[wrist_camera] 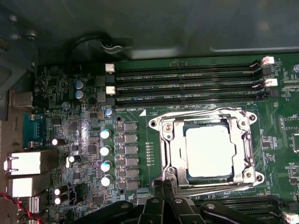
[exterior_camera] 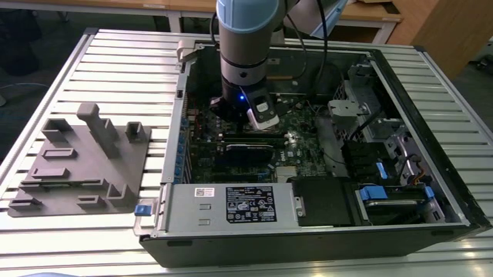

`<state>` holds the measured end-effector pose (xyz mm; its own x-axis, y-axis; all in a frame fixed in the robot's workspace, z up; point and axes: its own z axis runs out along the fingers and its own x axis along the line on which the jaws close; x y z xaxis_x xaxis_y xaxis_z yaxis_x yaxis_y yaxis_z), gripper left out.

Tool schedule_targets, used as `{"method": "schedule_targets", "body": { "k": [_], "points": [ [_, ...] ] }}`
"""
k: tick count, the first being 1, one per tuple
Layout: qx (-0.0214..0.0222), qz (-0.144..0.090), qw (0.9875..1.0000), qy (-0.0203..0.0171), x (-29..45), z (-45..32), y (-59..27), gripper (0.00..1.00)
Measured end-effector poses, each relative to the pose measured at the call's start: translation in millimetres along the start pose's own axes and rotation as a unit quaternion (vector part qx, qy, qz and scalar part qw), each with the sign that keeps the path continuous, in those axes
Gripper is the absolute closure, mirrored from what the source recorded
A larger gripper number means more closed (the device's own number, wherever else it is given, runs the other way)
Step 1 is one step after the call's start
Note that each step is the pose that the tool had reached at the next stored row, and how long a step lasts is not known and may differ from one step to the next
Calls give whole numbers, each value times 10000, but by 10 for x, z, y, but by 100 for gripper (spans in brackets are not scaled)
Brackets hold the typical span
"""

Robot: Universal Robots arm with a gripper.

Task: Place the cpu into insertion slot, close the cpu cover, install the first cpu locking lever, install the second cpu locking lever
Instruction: 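Install the second cpu locking lever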

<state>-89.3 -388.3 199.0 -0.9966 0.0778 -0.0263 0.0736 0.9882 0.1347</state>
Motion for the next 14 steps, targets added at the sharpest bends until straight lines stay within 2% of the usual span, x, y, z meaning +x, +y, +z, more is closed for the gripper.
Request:
{"method": "schedule_targets", "body": {
  "k": [5, 14],
  "points": [
    [-19, 1, 10000, 1, 10, 17, -3, 89],
    [-22, 1, 10000, 2, 61, 49, -12, 89]
  ]
}}
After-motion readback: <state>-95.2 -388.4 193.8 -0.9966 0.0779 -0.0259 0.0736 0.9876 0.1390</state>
